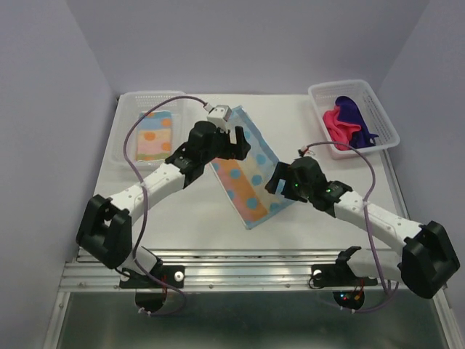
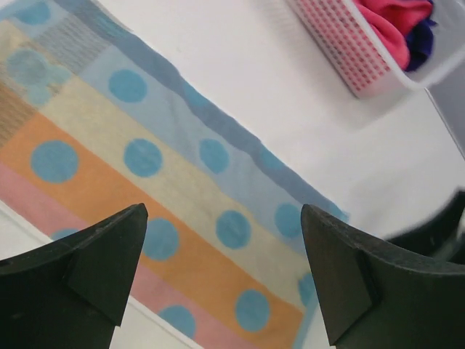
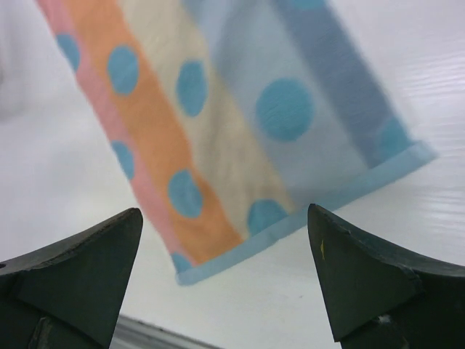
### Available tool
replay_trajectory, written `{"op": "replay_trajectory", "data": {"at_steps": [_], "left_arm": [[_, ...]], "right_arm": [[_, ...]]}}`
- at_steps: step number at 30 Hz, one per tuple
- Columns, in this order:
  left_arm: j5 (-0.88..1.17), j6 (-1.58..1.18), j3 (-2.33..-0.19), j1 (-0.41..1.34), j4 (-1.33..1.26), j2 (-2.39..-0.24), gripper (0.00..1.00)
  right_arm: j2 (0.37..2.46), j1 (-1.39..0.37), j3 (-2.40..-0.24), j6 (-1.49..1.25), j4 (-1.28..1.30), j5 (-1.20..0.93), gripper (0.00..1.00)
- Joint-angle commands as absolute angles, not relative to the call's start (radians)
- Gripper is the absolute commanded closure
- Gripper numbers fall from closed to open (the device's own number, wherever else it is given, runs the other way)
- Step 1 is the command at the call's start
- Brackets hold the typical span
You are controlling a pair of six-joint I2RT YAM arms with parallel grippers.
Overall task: Fold and stack the towels
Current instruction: Flatten out the crumpled towel
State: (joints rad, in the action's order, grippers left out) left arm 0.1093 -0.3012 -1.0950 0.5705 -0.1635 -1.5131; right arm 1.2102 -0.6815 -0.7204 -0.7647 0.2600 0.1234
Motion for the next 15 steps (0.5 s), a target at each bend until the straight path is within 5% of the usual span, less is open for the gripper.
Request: {"op": "replay_trajectory", "data": {"at_steps": [1, 15], "left_arm": [[0.052, -0.362, -0.931, 0.722, -0.222, -1.415, 0.01], [-0.158, -0.454, -0.831, 1.118, -0.026, -1.436, 0.01]], "right_arm": [[1.125, -0.519, -0.695, -0.795, 0.357, 0.184, 0.00], [1.123, -0.430, -0.700, -0.716, 0.397, 0.210, 0.00]]}}
